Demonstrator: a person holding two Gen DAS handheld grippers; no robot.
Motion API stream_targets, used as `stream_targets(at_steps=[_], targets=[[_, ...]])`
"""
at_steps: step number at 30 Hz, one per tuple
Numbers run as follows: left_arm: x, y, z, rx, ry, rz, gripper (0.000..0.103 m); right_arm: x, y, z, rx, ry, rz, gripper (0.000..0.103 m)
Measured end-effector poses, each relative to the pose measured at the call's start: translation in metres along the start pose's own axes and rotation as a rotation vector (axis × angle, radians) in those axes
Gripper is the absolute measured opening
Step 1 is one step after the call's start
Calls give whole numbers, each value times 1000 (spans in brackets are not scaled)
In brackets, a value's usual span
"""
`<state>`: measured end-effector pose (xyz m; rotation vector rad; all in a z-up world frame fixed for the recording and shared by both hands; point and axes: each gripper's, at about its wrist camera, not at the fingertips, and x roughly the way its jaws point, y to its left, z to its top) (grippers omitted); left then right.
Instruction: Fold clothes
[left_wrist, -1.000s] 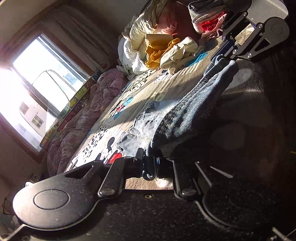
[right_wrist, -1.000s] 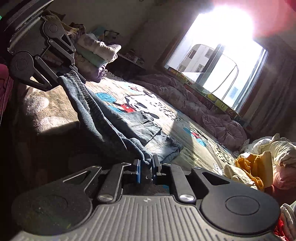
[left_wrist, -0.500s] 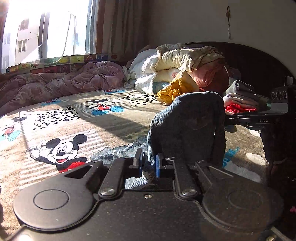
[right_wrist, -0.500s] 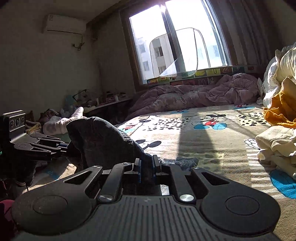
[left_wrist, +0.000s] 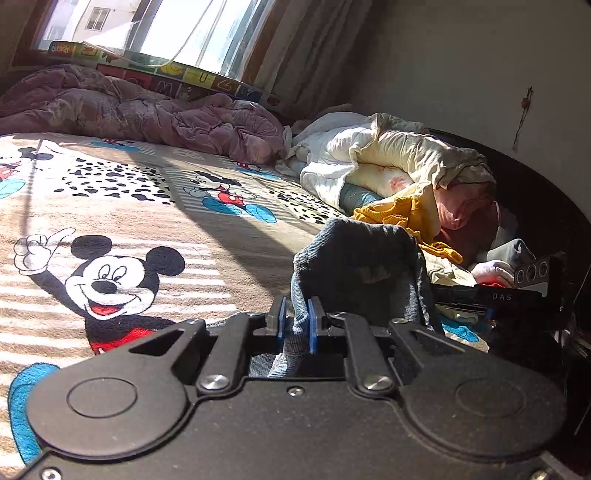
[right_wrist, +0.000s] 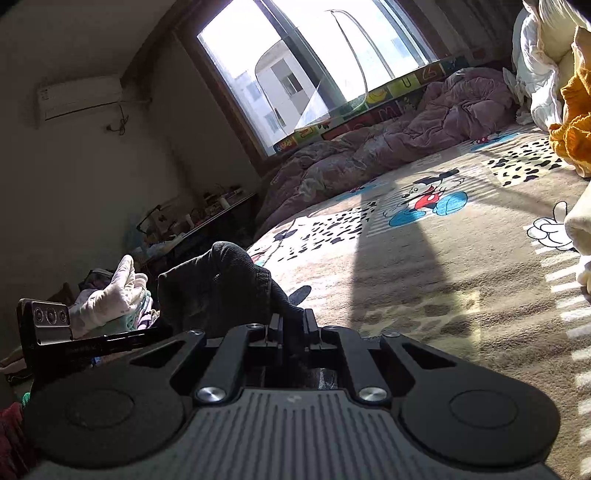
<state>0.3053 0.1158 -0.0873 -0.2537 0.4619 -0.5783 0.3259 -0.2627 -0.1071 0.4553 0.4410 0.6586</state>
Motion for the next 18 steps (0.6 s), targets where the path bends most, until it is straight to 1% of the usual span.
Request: stream_targets(at_steps=[3, 5, 7, 10, 12, 16, 18], targets=[[11, 11, -5, -32, 26, 7, 9, 13, -14, -7, 40, 27, -2, 11], [19, 15, -4, -23, 51, 31, 9, 21, -20, -9, 50, 48, -14, 11], [25, 21, -3, -39, 59, 38, 8, 28, -24, -9, 68, 67, -11, 11], [36, 30, -7, -71, 66, 67, 8, 39, -30, -8, 70, 92, -35, 11], [40, 33, -9, -82, 65, 86, 7, 45, -35, -8, 83, 110, -54, 11], [43, 30, -11, -63, 43, 111, 7, 50, -40, -12, 95, 148, -95, 11], [46, 28, -11, -52, 30, 138, 7, 52, -44, -15, 94, 161, -129, 13]])
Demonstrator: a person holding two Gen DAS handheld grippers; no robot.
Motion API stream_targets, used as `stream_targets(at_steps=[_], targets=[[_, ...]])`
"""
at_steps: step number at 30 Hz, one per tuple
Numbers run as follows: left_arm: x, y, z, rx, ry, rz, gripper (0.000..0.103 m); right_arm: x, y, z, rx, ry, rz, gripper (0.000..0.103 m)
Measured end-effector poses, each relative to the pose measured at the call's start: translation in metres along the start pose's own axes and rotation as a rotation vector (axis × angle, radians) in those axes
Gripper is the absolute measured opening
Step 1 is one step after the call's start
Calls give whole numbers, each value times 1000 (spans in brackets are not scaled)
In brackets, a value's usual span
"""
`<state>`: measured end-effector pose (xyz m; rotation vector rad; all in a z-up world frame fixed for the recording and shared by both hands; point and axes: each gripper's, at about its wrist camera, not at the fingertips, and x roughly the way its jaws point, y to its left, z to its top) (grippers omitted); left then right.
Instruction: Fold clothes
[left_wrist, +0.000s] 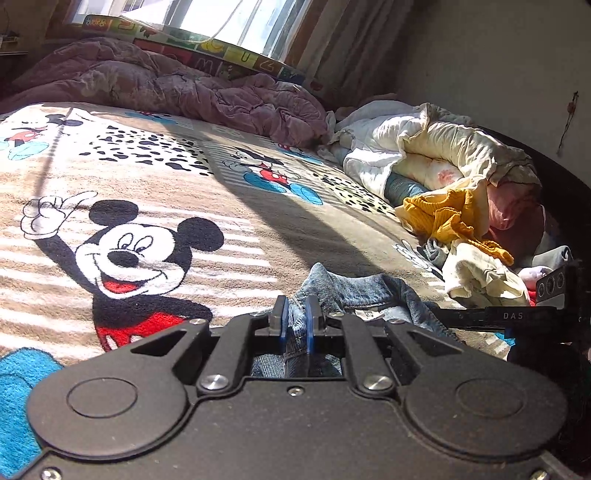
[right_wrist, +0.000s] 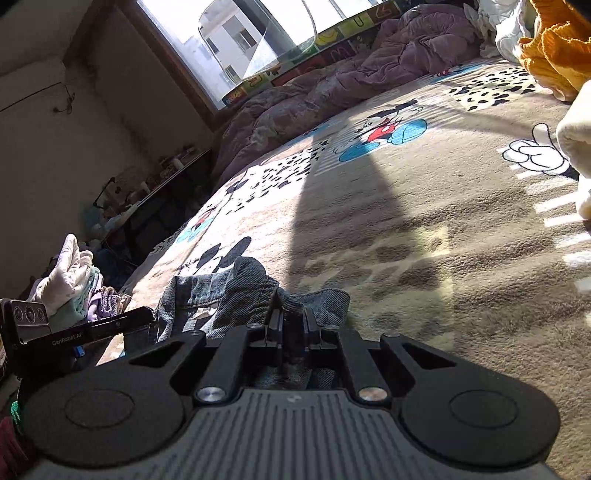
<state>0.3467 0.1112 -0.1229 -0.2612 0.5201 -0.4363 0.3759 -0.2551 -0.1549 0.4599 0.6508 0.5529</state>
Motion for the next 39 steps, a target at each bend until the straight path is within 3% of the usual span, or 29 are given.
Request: stream_targets(at_steps=[2, 4, 5, 9, 10, 12, 14, 16, 17, 18, 21, 24, 27, 30, 33, 39], targets=[[4, 0, -2, 4, -9, 48, 7, 1, -3, -2, 3, -7, -30, 15], [5, -2, -4, 33, -13, 97, 9, 0, -3, -3, 1, -17, -54, 28], [3, -4, -3, 47, -19, 113, 11, -1, -2, -3, -3, -23, -66, 29], [-32, -17, 10, 169, -58, 81, 15, -21, 21, -5, -146, -80, -145, 29], [-41, -21, 12, 200, -44, 35, 17, -28, 35, -9, -226, -96, -157, 29], [-58, -31, 11, 267, 5, -100, 47, -43, 59, -18, -366, -119, -145, 29], [-72, -45, 0, 361, 57, -254, 53, -56, 84, -36, -506, -106, -40, 29], [-73, -54, -12, 429, 96, -317, 52, -59, 109, -54, -658, -61, 27, 28], [-66, -56, -19, 453, 133, -317, 51, -55, 118, -62, -720, -37, 32, 27], [-51, -57, -27, 483, 160, -260, 48, -51, 126, -70, -776, -14, 34, 26], [-10, -60, -49, 559, 230, -103, 50, -30, 123, -77, -771, 23, -62, 25], [7, -53, -50, 510, 208, -87, 47, -8, 107, -79, -714, 69, -107, 32], [4, -56, -49, 510, 194, -88, 45, -9, 102, -73, -649, 82, -85, 33], [-15, -56, -38, 493, 132, -78, 43, -24, 108, -73, -643, 37, -48, 32], [-27, -36, -17, 343, 29, -25, 42, -43, 109, -64, -601, -53, -34, 34], [22, -14, -16, 190, 148, 40, 27, -6, 93, -45, -639, -49, -130, 36]])
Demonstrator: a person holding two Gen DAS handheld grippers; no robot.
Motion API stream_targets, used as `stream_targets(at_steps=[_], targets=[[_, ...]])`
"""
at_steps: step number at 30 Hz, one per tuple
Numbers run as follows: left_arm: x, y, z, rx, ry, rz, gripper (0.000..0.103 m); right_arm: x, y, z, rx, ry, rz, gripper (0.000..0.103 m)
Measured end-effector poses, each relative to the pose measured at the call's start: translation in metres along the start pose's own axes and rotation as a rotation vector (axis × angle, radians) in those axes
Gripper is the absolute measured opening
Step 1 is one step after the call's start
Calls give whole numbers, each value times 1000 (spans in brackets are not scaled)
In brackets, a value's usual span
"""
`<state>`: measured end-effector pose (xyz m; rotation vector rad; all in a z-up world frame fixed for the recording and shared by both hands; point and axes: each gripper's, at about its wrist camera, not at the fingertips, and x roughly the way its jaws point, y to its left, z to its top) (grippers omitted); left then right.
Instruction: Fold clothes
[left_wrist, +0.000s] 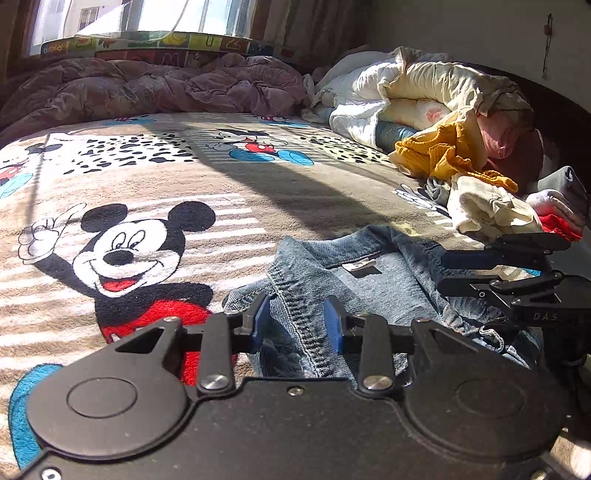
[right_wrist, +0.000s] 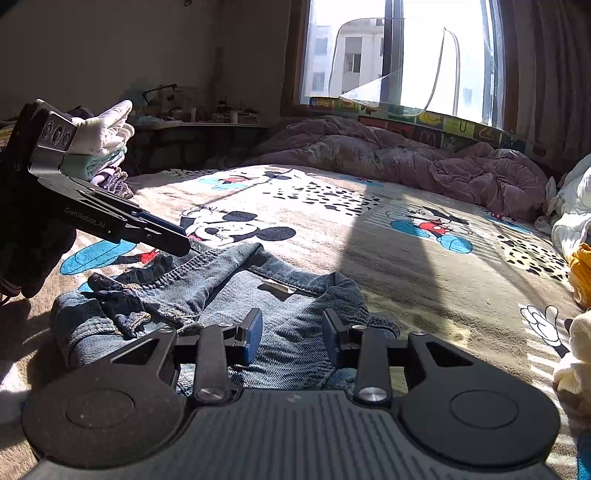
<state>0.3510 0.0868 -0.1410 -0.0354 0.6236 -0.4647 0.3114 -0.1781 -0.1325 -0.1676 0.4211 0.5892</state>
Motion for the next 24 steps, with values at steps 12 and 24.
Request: stream_targets(at_steps=[12, 24], targets=[[-60, 11, -12, -276, -126, -4, 62, -18, -35, -16, 351, 29, -34, 52], [-76, -21, -79, -714, -15, -41, 60, -53, -31, -73, 882, 96, 80, 70]])
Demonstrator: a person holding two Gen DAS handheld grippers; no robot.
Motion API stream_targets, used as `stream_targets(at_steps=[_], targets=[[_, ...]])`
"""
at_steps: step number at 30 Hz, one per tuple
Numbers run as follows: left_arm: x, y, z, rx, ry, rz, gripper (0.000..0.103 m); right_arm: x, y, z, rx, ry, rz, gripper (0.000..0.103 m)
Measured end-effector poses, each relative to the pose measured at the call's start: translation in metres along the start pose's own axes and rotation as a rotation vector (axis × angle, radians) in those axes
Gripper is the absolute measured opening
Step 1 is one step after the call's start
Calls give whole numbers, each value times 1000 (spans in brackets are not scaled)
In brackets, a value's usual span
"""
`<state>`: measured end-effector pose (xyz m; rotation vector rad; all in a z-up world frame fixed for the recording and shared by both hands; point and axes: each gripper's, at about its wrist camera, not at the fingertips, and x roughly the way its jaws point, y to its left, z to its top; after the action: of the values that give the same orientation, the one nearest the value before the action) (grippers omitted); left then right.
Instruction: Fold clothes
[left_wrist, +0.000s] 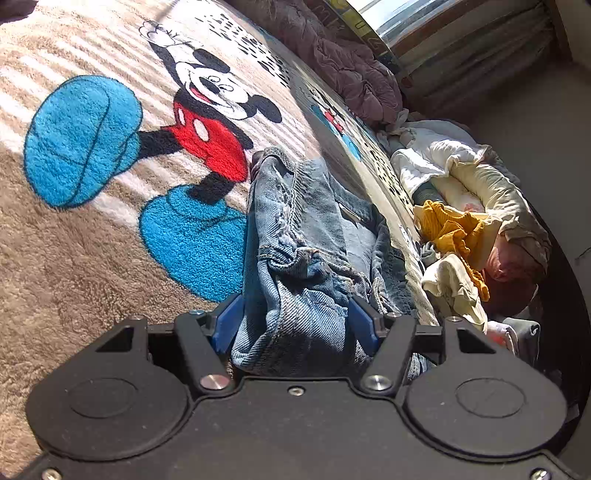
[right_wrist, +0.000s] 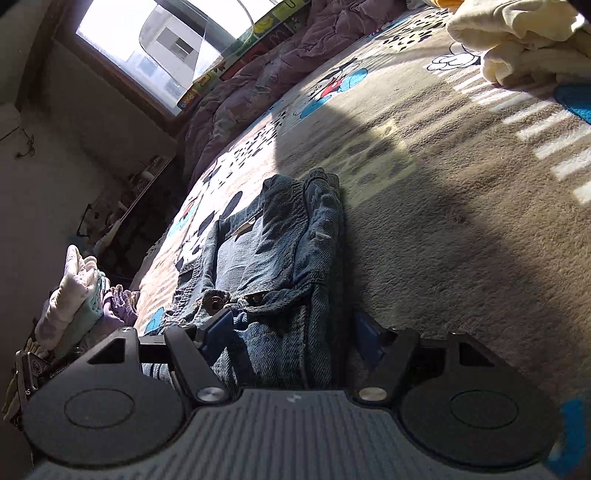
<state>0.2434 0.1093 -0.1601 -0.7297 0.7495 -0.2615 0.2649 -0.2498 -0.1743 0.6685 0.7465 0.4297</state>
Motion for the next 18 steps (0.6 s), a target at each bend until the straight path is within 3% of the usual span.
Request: stream_targets(at_steps=[2, 5, 7, 9, 11, 18], targets=[[2, -6, -4, 9, -27, 34, 58, 0, 3, -9, 2, -36, -16, 69], [3, -10, -11, 11, -47, 55, 38, 7, 11, -18, -33, -83, -54, 60], [-7, -4, -15, -37, -41, 20, 27, 7, 12, -19, -29, -85, -55, 48], [-21, -2, -21, -67, -35, 1, 24, -1, 5, -20, 50, -77, -33, 40], [-40, -6, -35, -53, -33, 14, 24, -14, 2, -27, 102, -62, -15, 39], [-114, -2, -111, -70, 39, 35, 24, -83, 8, -99, 121, 24, 9, 39]])
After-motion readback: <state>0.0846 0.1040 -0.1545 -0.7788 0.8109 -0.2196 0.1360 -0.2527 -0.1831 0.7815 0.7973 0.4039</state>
